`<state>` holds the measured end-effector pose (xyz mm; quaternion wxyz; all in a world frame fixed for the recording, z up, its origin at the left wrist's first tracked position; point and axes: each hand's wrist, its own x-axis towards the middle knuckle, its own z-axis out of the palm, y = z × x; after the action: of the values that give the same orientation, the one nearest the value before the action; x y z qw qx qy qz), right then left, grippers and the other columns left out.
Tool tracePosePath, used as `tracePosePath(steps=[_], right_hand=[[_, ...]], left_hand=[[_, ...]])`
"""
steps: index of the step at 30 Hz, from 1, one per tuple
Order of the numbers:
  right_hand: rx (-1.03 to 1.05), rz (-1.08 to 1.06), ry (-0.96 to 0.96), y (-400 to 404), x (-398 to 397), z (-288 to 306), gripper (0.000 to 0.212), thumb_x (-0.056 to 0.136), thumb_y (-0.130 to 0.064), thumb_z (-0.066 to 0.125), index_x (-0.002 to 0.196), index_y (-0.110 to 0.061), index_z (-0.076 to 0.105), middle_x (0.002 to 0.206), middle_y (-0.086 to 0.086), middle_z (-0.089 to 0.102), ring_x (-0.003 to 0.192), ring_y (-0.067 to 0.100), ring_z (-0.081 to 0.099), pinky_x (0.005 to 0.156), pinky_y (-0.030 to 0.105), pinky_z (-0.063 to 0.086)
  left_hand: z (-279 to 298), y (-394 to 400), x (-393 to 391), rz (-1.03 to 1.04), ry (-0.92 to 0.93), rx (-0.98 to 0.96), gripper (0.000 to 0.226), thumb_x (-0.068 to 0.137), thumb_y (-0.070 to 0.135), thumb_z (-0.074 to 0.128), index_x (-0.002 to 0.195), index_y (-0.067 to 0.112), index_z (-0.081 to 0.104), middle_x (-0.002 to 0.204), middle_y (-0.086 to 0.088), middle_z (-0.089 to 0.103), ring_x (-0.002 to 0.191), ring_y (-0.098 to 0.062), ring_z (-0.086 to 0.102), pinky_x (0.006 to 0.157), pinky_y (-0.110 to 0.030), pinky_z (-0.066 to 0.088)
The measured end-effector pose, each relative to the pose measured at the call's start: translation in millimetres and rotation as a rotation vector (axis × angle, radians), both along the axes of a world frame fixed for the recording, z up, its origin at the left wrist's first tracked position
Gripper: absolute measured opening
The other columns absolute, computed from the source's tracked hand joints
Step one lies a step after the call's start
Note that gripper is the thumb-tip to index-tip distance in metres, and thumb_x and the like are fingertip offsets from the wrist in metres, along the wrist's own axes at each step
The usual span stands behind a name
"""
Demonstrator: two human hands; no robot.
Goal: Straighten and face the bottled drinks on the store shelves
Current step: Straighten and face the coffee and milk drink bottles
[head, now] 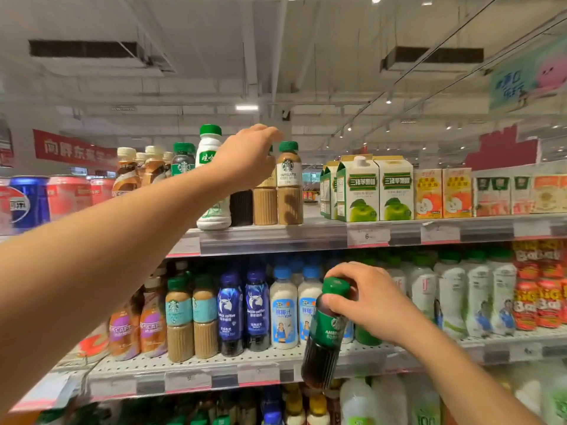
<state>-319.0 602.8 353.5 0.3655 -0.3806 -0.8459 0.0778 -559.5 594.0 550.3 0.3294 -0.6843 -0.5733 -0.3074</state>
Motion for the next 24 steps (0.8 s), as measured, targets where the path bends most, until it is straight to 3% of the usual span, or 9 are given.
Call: tracePosePath(steps=[4, 7, 12, 15, 17, 20, 22, 24], right_hand=[[0.079, 0.001, 0.074, 3.0, 12.1, 34.4, 0.017, 0.083, -0.041, 0.076, 0.096, -0.033, 0.069, 0.091, -0.016, 0.068, 0.087, 0.0, 0.059, 0.072, 0.023, 0.043], [0.11, 0.008, 0.087, 4.8, 18.9, 49.2, 0.017, 0.084, -0.039, 0.076, 0.098, -0.032, 0.069, 0.094, -0.018, 0.068, 0.088, -0.004, 0.059, 0.071, 0.016, 0.041], [0.128, 0.01, 0.125, 10.4, 26.1, 58.7, 0.014, 0.086, -0.04, 0.074, 0.097, -0.033, 0.069, 0.092, -0.017, 0.067, 0.087, -0.002, 0.059, 0.069, 0.019, 0.04], [0.136, 0.02, 0.146, 11.5, 29.5, 62.5, 0.014, 0.087, -0.039, 0.074, 0.098, -0.032, 0.069, 0.092, -0.016, 0.067, 0.085, -0.001, 0.059, 0.068, 0.02, 0.04], [0.144, 0.019, 0.148, 11.8, 30.7, 65.5, 0.016, 0.088, -0.038, 0.074, 0.101, -0.031, 0.069, 0.094, -0.016, 0.067, 0.086, -0.001, 0.059, 0.068, 0.02, 0.042], [0.163, 0.011, 0.156, 11.8, 31.3, 70.9, 0.021, 0.089, -0.039, 0.073, 0.107, -0.029, 0.069, 0.098, -0.016, 0.066, 0.091, 0.0, 0.059, 0.073, 0.022, 0.047], [0.185, 0.01, 0.169, 11.8, 31.6, 74.7, 0.024, 0.088, -0.04, 0.072, 0.109, -0.029, 0.069, 0.099, -0.017, 0.066, 0.092, 0.0, 0.06, 0.077, 0.026, 0.05], [0.203, 0.015, 0.177, 11.8, 31.5, 78.2, 0.021, 0.088, -0.04, 0.071, 0.107, -0.03, 0.07, 0.096, -0.017, 0.066, 0.089, 0.001, 0.061, 0.075, 0.031, 0.052]], left_hand=[[16.0, 25.7, 1.3, 0.126, 0.028, -0.053, 0.063, 0.09, 0.002, 0.052, 0.149, 0.022, 0.044, 0.149, -0.008, 0.048, 0.128, -0.034, 0.052, 0.103, -0.051, 0.049], [22.7, 36.1, 4.8, 0.178, 0.033, -0.116, 0.058, 0.091, 0.003, 0.052, 0.147, 0.016, 0.046, 0.14, -0.011, 0.055, 0.122, -0.034, 0.055, 0.097, -0.046, 0.052], [26.5, 46.0, 11.7, 0.257, -0.026, -0.225, 0.044, 0.092, 0.005, 0.05, 0.136, 0.012, 0.054, 0.109, -0.012, 0.064, 0.081, -0.024, 0.065, 0.062, -0.033, 0.056], [31.5, 48.4, 12.8, 0.285, -0.052, -0.243, 0.037, 0.093, 0.006, 0.051, 0.13, 0.009, 0.057, 0.097, -0.012, 0.064, 0.069, -0.022, 0.066, 0.049, -0.029, 0.051], [34.4, 48.8, 12.8, 0.278, -0.082, -0.29, 0.033, 0.096, 0.004, 0.05, 0.129, 0.006, 0.055, 0.094, -0.014, 0.064, 0.068, -0.024, 0.07, 0.05, -0.03, 0.056], [35.8, 48.6, 11.9, 0.258, -0.115, -0.324, 0.037, 0.097, 0.003, 0.05, 0.134, 0.009, 0.049, 0.101, -0.016, 0.06, 0.076, -0.027, 0.071, 0.064, -0.038, 0.064], [37.2, 47.5, 11.0, 0.286, -0.074, -0.279, 0.041, 0.095, 0.005, 0.052, 0.135, 0.009, 0.048, 0.113, -0.016, 0.055, 0.088, -0.03, 0.064, 0.074, -0.04, 0.062], [39.3, 43.3, 10.9, 0.322, -0.03, -0.252, 0.039, 0.095, 0.009, 0.053, 0.133, 0.008, 0.051, 0.118, -0.017, 0.051, 0.094, -0.031, 0.059, 0.073, -0.037, 0.056]])
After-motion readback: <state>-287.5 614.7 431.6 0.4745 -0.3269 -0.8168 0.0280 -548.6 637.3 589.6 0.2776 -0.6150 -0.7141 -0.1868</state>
